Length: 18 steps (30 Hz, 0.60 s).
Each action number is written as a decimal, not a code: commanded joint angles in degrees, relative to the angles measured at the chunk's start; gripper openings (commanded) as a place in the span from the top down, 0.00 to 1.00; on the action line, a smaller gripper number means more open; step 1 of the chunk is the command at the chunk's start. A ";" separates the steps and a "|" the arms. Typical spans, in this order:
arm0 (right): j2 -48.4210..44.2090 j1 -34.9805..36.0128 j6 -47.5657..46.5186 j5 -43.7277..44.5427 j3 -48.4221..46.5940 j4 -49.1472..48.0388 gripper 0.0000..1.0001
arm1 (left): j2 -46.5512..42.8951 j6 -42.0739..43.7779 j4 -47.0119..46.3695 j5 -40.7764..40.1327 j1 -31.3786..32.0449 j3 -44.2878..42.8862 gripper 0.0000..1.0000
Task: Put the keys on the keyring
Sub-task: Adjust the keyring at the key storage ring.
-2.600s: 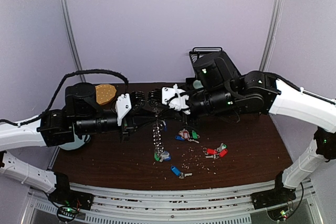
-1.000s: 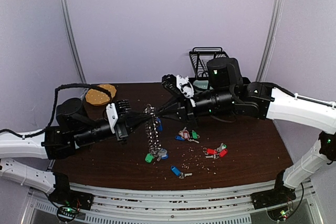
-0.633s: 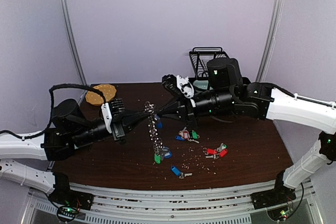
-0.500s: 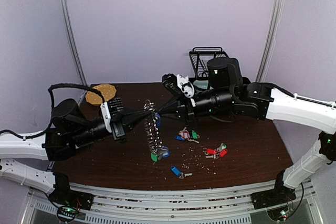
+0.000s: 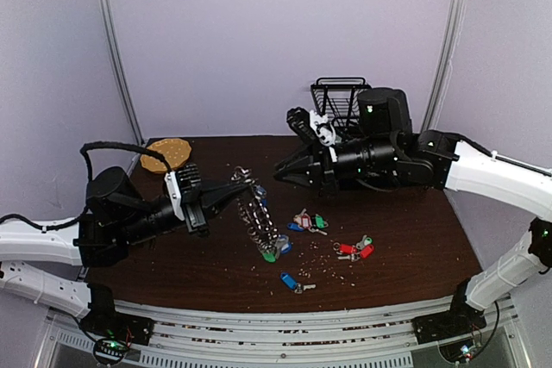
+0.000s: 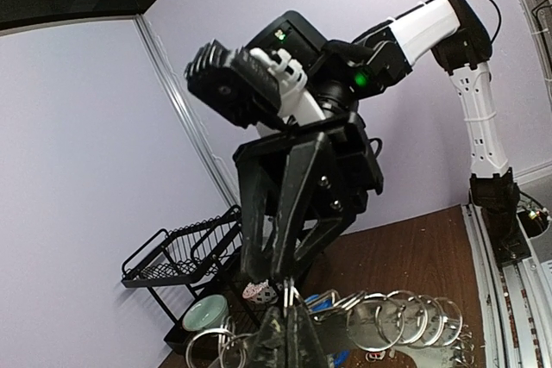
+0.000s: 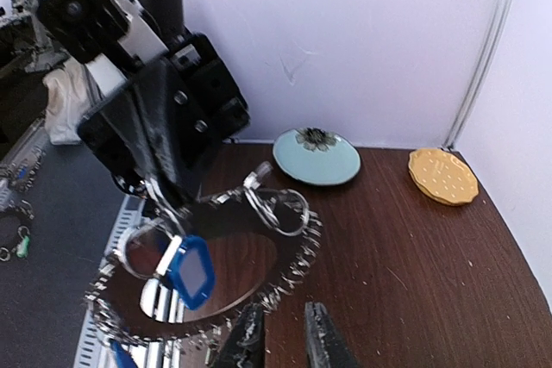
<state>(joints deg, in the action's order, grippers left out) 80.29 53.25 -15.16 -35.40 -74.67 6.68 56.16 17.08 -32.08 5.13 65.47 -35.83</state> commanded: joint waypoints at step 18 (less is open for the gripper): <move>2.41 2.92 6.02 -10.62 -0.30 -9.23 0.80 | -0.16 1.29 -6.83 0.23 0.62 -0.73 1.00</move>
<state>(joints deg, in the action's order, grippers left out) 81.76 55.66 -9.21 -43.38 -73.36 -3.07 56.27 17.69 -32.99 5.15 65.76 -35.83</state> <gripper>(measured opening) 0.200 0.005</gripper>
